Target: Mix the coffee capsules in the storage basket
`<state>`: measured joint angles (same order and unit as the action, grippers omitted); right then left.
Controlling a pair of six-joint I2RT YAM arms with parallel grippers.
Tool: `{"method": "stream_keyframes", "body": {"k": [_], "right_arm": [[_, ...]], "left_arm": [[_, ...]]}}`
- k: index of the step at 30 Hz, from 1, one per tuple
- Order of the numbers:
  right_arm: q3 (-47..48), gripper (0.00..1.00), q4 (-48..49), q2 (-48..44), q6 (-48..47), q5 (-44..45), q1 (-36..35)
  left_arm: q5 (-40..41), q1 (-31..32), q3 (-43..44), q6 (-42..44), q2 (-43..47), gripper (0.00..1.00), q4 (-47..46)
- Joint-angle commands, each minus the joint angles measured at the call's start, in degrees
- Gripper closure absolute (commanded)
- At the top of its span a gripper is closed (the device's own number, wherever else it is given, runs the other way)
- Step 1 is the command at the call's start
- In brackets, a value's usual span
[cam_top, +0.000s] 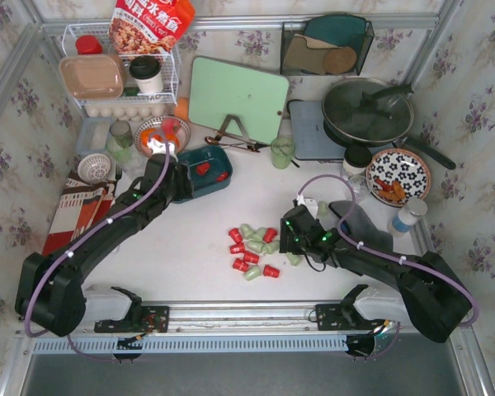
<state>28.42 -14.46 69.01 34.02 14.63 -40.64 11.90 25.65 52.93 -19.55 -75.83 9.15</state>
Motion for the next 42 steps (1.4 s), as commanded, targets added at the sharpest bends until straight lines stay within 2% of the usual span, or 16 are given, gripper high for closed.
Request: {"method": "stream_keyframes", "body": {"k": [1, 7, 12, 24, 29, 35, 42], "right_arm": [[-0.1, 0.30, 4.0, 1.4, 2.1, 0.0, -0.1], [2.1, 0.30, 3.4, 4.7, 1.4, 0.7, 0.0], [3.8, 0.43, 2.6, 6.3, 1.5, 0.8, -0.1], [6.6, 0.64, 0.7, 7.5, 1.3, 0.7, -0.1], [12.1, 0.64, -0.2, 7.5, -0.3, 2.3, -0.1], [23.7, 0.63, 2.5, 11.7, -5.0, 3.6, -0.1], [38.8, 0.62, 15.9, 24.9, -12.1, -1.0, -0.1]], "left_arm": [[-0.8, 0.4, -4.4, -2.9, 4.2, 0.38, -1.4], [-1.8, 0.6, -8.3, -4.3, 7.7, 0.38, -2.4], [-2.9, 0.7, -9.1, -4.9, 8.7, 0.38, -2.8], [-4.4, 0.9, -11.5, -6.1, 11.0, 0.38, -4.5], [-4.7, 0.9, -12.1, -6.5, 11.6, 0.38, -5.0], [-4.6, 0.9, -12.7, -6.6, 12.1, 0.38, -4.9], [-5.6, 0.9, -14.0, -7.7, 13.5, 0.38, -5.9]]}}
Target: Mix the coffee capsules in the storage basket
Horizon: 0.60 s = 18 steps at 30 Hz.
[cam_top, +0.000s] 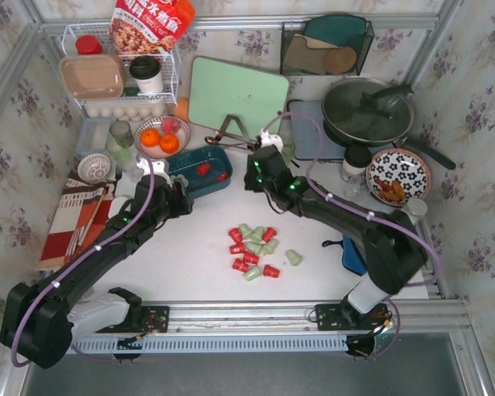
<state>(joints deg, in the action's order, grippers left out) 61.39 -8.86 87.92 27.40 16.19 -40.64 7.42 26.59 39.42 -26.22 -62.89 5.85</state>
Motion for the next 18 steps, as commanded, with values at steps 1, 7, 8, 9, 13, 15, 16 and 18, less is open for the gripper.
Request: {"method": "stream_keyframes", "body": {"k": [1, 7, 8, 9, 13, 15, 16, 18], "right_arm": [[8.1, 0.62, 12.2, 8.9, -6.5, -3.3, -0.1], [23.2, 0.62, 16.8, 25.9, -10.5, -6.6, -0.1], [25.2, 0.62, 17.0, 28.4, -10.7, -6.6, -0.1], [27.4, 0.62, 17.1, 30.4, -10.9, -6.6, -0.1], [31.6, 0.55, 16.7, 35.4, -10.5, -7.0, -0.1], [32.5, 0.50, 15.9, 36.6, -9.8, -7.1, -0.1], [32.5, 0.47, 15.5, 36.8, -9.6, -7.1, -0.1], [32.4, 0.41, 14.8, 36.5, -9.2, -7.1, -0.1]], "left_arm": [[-1.2, 0.0, -0.6, -1.3, 0.7, 0.38, -2.7], [-1.7, 0.2, -0.9, -1.7, 1.0, 0.38, -3.2], [-1.9, 0.2, -1.0, -1.7, 0.9, 0.38, -3.2], [-2.0, 0.3, -1.0, -1.8, 0.9, 0.38, -3.3], [-2.9, 0.5, -1.2, -2.1, 0.3, 0.38, -4.3], [-3.3, 0.8, -1.1, -2.1, -0.3, 0.38, -4.7], [-3.4, 0.9, -1.1, -2.1, -0.8, 0.38, -4.9], [-3.8, 1.2, -0.9, -2.2, -1.6, 0.38, -5.2]]}}
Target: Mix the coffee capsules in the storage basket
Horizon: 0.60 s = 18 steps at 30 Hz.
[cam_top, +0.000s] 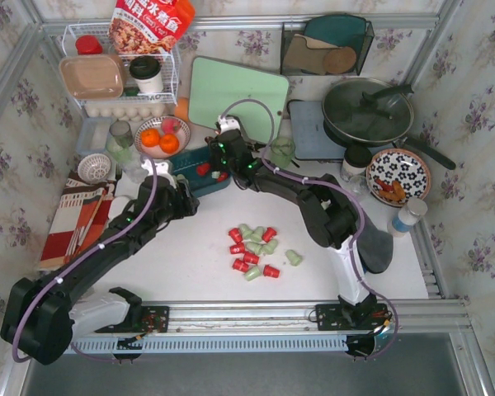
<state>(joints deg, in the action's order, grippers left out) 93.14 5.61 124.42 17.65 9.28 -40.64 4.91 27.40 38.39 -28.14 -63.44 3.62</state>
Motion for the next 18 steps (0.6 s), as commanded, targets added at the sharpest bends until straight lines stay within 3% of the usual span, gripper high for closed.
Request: {"method": "stream_keyframes", "body": {"k": [1, 8, 18], "right_arm": [[0.5, 0.38, -0.1, -0.3, 0.5, -0.2, -0.1], [-2.6, 0.32, -2.8, -5.5, 0.7, 0.3, 0.0], [-24.9, 0.32, -0.2, -24.3, 0.3, 2.4, -0.1]], "left_arm": [[-1.3, 0.6, 0.3, -0.3, -1.3, 0.38, -3.1], [-0.8, 2.8, 1.5, -0.2, -4.1, 0.38, -3.2], [2.0, 9.1, 4.9, 0.2, -7.5, 0.38, 0.3]]}}
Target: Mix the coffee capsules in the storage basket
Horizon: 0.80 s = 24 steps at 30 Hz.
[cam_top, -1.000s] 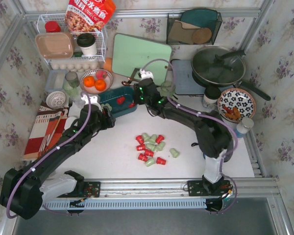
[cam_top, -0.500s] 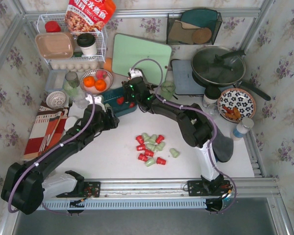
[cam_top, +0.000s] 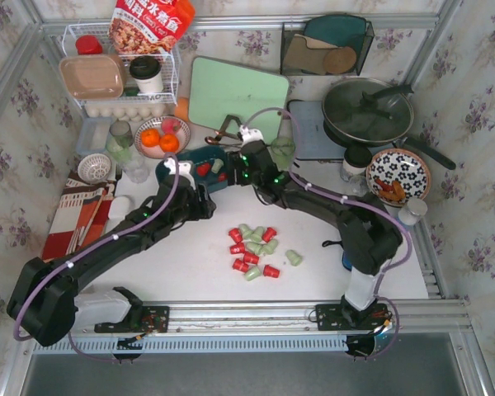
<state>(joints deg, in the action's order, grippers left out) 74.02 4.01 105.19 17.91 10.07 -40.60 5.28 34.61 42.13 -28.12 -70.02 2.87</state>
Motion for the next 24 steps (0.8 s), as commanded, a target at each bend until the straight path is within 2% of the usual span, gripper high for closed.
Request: {"method": "stream_keyframes", "body": {"k": [1, 8, 13, 17, 24], "right_arm": [[-7.7, 0.32, 1.2, -6.5, -0.3, 2.0, -0.1], [-20.9, 0.32, 3.5, -18.2, -3.0, 7.3, -0.1], [-29.9, 0.32, 8.6, -24.7, -4.2, 9.9, -0.1], [-35.7, 0.32, 12.6, -27.7, -5.6, 12.4, -0.1], [-41.5, 0.32, 17.9, -29.6, -6.0, 13.8, -0.1]], "left_arm": [[1.8, 2.7, 1.4, 0.1, -1.3, 0.38, 1.3], [5.0, 10.0, 4.4, -0.5, -6.0, 0.38, 4.4], [6.5, 13.3, 6.2, -1.6, -8.8, 0.38, 6.9], [6.8, 15.2, 7.6, -3.5, -10.5, 0.38, 8.9], [9.3, 19.3, 12.8, -7.4, -18.9, 0.38, 13.9]]}}
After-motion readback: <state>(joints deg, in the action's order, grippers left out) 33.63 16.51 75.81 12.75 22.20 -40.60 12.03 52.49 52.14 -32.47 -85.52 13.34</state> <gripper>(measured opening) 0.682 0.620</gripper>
